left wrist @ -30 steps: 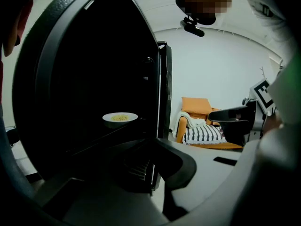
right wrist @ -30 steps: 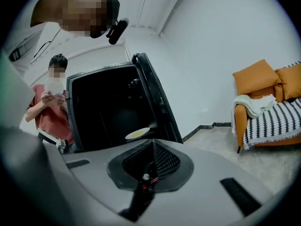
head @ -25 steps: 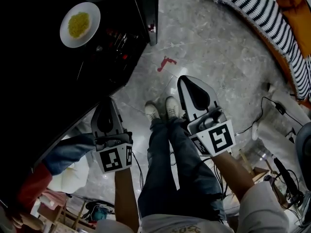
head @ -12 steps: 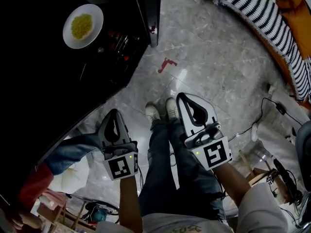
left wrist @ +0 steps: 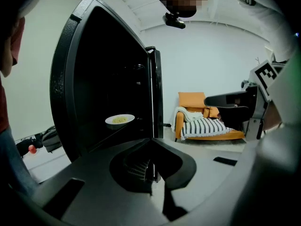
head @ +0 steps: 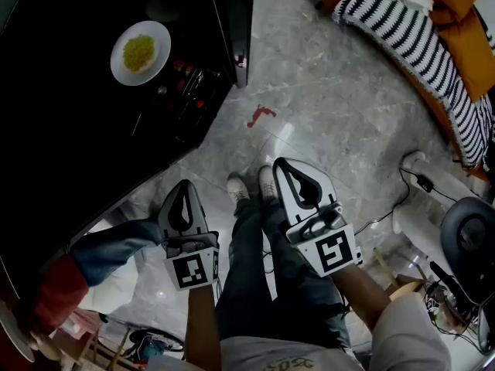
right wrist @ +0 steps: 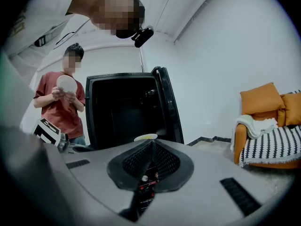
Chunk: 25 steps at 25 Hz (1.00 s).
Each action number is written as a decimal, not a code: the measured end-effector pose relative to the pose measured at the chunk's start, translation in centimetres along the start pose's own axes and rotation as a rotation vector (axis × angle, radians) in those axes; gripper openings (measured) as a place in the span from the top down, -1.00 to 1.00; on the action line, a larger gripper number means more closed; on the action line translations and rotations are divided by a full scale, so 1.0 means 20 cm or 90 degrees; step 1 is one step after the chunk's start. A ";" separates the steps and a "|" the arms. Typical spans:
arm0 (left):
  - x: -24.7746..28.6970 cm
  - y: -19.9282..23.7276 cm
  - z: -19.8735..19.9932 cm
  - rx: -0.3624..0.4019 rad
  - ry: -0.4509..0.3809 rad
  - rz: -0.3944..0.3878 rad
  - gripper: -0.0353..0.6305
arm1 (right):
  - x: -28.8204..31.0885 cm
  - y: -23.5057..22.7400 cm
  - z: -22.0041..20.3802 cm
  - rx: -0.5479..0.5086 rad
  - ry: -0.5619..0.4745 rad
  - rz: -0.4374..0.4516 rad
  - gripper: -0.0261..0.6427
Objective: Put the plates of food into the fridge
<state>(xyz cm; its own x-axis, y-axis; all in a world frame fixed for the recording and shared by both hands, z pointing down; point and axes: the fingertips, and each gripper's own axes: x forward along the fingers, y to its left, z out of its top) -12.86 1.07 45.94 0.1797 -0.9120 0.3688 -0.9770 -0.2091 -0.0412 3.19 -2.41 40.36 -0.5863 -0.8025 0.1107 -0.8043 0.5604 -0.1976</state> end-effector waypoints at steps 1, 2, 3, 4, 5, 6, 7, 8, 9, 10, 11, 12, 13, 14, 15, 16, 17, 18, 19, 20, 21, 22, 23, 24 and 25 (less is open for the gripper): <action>-0.01 0.00 0.02 -0.002 -0.001 0.001 0.88 | -0.01 0.01 0.02 -0.001 -0.001 0.002 0.89; -0.01 -0.01 0.04 -0.003 -0.003 0.002 0.88 | -0.02 0.01 0.04 -0.003 -0.002 0.003 0.89; -0.02 -0.01 0.06 -0.003 -0.005 0.002 0.88 | -0.03 0.02 0.06 -0.006 -0.002 0.004 0.89; -0.03 -0.01 0.08 -0.003 -0.007 0.003 0.88 | -0.04 0.03 0.08 -0.007 -0.001 0.003 0.89; -0.04 -0.01 0.10 -0.004 -0.011 0.004 0.88 | -0.05 0.03 0.10 -0.007 0.000 0.002 0.89; -0.04 -0.01 0.13 -0.005 -0.015 0.005 0.88 | -0.06 0.03 0.11 -0.005 0.002 0.001 0.89; -0.05 -0.02 0.15 -0.005 -0.020 0.007 0.88 | -0.07 0.03 0.13 -0.002 0.003 -0.001 0.89; -0.06 -0.02 0.18 -0.005 -0.025 0.007 0.88 | -0.08 0.03 0.15 0.001 0.004 -0.003 0.89; -0.07 -0.02 0.20 -0.005 -0.028 0.007 0.88 | -0.10 0.04 0.17 0.002 0.005 -0.004 0.89; -0.08 -0.03 0.22 -0.004 -0.030 0.006 0.88 | -0.11 0.04 0.18 0.002 0.007 -0.005 0.89; -0.09 -0.03 0.24 -0.004 -0.031 0.004 0.88 | -0.13 0.05 0.19 -0.002 0.012 -0.005 0.89; -0.11 -0.04 0.26 -0.003 -0.032 0.001 0.88 | -0.15 0.05 0.19 -0.006 0.019 -0.003 0.89; -0.12 -0.06 0.27 -0.001 -0.030 -0.002 0.88 | -0.16 0.06 0.19 -0.009 0.023 -0.001 0.89; -0.14 -0.08 0.27 0.001 -0.028 -0.004 0.88 | -0.18 0.06 0.20 -0.011 0.023 0.001 0.89; -0.15 -0.10 0.28 0.003 -0.028 -0.005 0.88 | -0.20 0.06 0.22 -0.012 0.017 0.005 0.89; -0.17 -0.13 0.30 0.006 -0.030 -0.007 0.88 | -0.22 0.06 0.24 -0.014 0.010 0.010 0.89; -0.18 -0.15 0.31 0.007 -0.031 -0.009 0.88 | -0.23 0.06 0.26 -0.016 0.004 0.014 0.89; -0.19 -0.16 0.33 0.006 -0.031 -0.011 0.88 | -0.23 0.07 0.29 -0.019 0.002 0.018 0.89; -0.20 -0.16 0.36 0.002 -0.029 -0.014 0.88 | -0.22 0.07 0.33 -0.022 0.005 0.019 0.89; -0.19 -0.16 0.38 -0.001 -0.026 -0.018 0.88 | -0.21 0.07 0.36 -0.023 0.014 0.014 0.89; -0.19 -0.15 0.40 -0.004 -0.023 -0.022 0.88 | -0.19 0.06 0.38 -0.023 0.024 0.006 0.89; -0.19 -0.14 0.43 -0.004 -0.021 -0.026 0.88 | -0.19 0.06 0.39 -0.023 0.029 -0.003 0.89; -0.20 -0.13 0.45 -0.003 -0.020 -0.030 0.88 | -0.19 0.06 0.41 -0.024 0.030 -0.008 0.89; -0.21 -0.13 0.47 -0.002 -0.021 -0.032 0.88 | -0.19 0.06 0.43 -0.026 0.029 -0.010 0.89; -0.21 -0.13 0.50 0.000 -0.025 -0.032 0.88 | -0.19 0.07 0.46 -0.027 0.029 -0.011 0.89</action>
<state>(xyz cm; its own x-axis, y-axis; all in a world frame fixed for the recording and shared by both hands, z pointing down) -9.99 1.98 35.21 0.2334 -0.9136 0.3331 -0.9665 -0.2555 -0.0236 5.22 -0.52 30.75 -0.5747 -0.8028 0.1588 -0.8176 0.5548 -0.1543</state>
